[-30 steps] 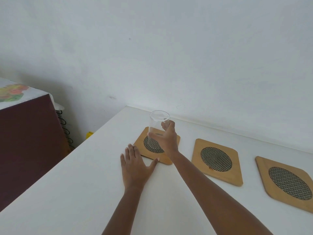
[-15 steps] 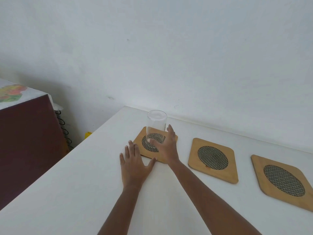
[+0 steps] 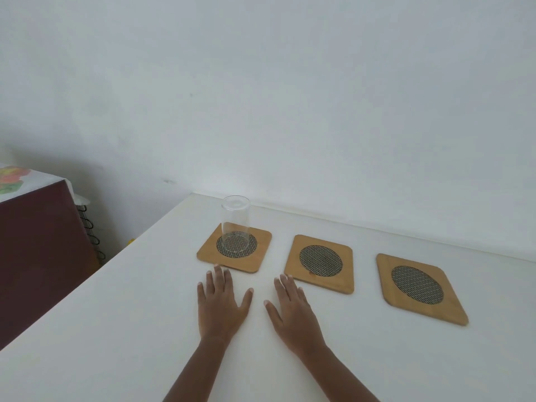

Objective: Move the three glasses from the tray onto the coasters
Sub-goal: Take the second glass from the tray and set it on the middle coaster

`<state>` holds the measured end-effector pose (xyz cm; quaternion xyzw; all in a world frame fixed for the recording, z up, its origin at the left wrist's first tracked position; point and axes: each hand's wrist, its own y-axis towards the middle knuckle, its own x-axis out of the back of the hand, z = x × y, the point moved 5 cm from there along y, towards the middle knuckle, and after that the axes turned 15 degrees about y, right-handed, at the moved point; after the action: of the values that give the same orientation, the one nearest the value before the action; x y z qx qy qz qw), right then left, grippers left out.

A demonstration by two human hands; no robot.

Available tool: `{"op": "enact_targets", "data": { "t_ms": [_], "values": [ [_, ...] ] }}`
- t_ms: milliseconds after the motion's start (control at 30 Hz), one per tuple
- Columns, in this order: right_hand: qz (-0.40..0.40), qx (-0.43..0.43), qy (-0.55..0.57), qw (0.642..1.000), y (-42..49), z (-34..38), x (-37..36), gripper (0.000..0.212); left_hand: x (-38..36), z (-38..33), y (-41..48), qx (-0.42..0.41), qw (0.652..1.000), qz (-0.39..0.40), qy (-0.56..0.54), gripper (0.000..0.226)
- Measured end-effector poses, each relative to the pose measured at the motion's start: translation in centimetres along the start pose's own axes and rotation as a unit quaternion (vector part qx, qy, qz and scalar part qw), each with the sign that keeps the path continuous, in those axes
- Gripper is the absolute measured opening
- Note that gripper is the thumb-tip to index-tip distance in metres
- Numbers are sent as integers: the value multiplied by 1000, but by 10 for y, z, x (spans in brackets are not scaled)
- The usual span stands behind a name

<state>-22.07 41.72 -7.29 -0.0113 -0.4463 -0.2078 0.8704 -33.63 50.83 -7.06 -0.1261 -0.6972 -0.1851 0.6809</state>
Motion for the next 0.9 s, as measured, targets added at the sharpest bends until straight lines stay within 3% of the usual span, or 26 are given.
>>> {"op": "enact_targets", "data": {
  "t_ms": [433, 900],
  "values": [
    [18, -84, -75, 993, -103, -68, 84, 56, 16, -114, -94, -106, 994, 32, -3, 68],
    [-83, -123, -139, 979, -206, -134, 225, 57, 57, -277, -177, -231, 970, -6, -72, 68]
  ]
}}
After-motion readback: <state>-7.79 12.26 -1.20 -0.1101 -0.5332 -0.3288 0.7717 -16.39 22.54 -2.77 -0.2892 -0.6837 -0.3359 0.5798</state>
